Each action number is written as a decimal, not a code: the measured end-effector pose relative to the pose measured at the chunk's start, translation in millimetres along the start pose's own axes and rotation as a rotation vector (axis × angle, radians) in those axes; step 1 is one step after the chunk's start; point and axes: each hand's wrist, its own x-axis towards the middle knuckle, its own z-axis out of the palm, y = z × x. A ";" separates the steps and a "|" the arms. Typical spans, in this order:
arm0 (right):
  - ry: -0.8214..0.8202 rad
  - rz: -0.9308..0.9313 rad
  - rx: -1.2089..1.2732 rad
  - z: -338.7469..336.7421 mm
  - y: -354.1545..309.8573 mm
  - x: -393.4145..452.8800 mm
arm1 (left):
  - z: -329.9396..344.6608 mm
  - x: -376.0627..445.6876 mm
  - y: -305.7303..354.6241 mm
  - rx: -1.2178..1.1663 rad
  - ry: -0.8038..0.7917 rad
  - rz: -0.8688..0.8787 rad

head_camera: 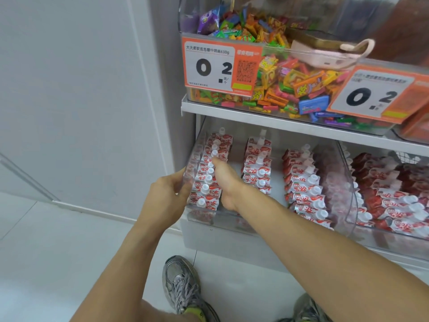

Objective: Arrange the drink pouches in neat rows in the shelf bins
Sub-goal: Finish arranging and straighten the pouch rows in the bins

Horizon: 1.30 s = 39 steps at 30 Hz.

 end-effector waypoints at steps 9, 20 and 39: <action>-0.166 0.005 0.007 -9.7 -4.6 -30.2 | 1.9 -3.9 4.5 -0.025 0.011 0.004; -0.015 -0.527 -0.676 -66.4 -18.1 -138.9 | -1.3 -10.1 22.5 -0.067 0.260 -0.021; 0.252 -0.566 -1.175 -133.7 44.3 -144.5 | 88.6 -25.7 61.2 0.502 -0.359 0.287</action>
